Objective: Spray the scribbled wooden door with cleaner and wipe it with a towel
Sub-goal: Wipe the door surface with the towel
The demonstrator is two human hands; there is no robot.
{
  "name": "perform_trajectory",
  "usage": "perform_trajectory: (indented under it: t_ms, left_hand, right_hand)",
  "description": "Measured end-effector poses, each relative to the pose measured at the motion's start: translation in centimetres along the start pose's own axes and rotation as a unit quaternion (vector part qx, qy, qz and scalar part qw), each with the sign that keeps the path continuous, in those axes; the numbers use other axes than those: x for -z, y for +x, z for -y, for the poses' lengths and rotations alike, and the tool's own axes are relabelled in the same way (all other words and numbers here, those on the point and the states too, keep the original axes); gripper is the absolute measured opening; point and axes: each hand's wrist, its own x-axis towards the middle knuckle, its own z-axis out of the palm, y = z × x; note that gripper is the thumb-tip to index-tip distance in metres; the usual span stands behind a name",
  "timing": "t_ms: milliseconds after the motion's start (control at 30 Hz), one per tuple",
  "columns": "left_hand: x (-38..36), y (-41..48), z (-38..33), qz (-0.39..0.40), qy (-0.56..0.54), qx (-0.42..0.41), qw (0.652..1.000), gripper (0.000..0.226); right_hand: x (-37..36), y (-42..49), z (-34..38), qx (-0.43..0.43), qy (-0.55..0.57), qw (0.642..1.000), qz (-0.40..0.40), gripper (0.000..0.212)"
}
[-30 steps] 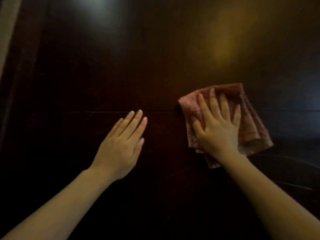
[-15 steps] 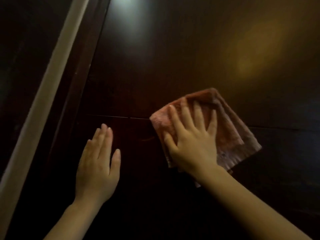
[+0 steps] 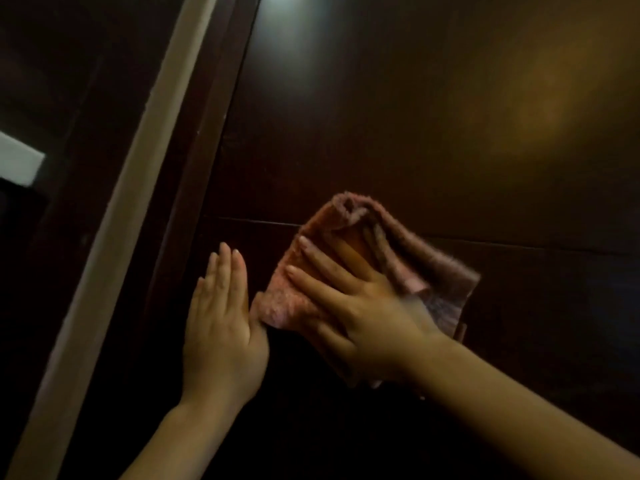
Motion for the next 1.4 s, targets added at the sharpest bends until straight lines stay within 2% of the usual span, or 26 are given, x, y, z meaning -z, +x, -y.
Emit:
perform_trajectory:
  t_ms: [67, 167, 400, 533, 667, 800, 900, 1033, 1100, 1233, 1400]
  left_hand:
    - [0.3, 0.0, 0.6, 0.003, -0.006, -0.015, 1.0, 0.065]
    - [0.5, 0.1, 1.3, 0.003, -0.008, -0.038, 0.999, 0.062]
    - [0.6, 0.0, 1.4, 0.004, -0.004, -0.054, 0.999, 0.058]
    - [0.3, 0.0, 1.7, -0.005, -0.012, -0.054, 0.998, 0.056]
    - [0.4, 0.4, 1.7, -0.011, 0.002, -0.06, 0.998, 0.056]
    - [0.6, 0.3, 1.6, -0.004, -0.019, -0.059, 0.998, 0.059]
    - [0.5, 0.1, 1.7, 0.0, -0.014, -0.056, 0.998, 0.059]
    - [0.4, 0.2, 1.9, -0.009, -0.007, -0.057, 0.998, 0.059]
    - [0.4, 0.3, 1.8, -0.007, -0.008, -0.057, 0.998, 0.059]
    - [0.6, 0.3, 1.6, -0.001, -0.01, -0.061, 0.998, 0.058]
    - [0.8, 0.1, 1.6, 0.007, 0.002, -0.069, 0.998, 0.058]
  right_hand:
    - [0.1, 0.5, -1.2, 0.023, 0.074, 0.997, -0.031, 0.051]
    - [0.5, 2.0, -2.7, 0.011, 0.034, 0.999, -0.035, 0.05]
    - [1.6, 4.5, -0.7, -0.144, -0.002, 0.989, -0.036, 0.06]
    - [1.8, 7.6, -0.2, -0.218, -0.019, 0.975, 0.021, 0.056]
    - [1.2, 12.3, 0.5, -0.155, -0.004, 0.986, 0.055, 0.054]
    - [1.2, 13.3, -1.0, -0.113, 0.012, 0.993, 0.042, 0.052]
    - [1.1, 13.0, -1.3, -0.123, -0.03, 0.99, 0.067, 0.052]
    - [0.7, 13.7, 0.5, -0.158, 0.031, 0.986, 0.04, 0.053]
    - [0.9, 13.3, 0.0, -0.142, 0.04, 0.989, 0.03, 0.051]
    - [1.9, 9.3, -1.4, -0.102, -0.018, 0.994, 0.018, 0.05]
    - [0.8, 2.8, 1.0, -0.177, -0.085, 0.98, 0.014, 0.059]
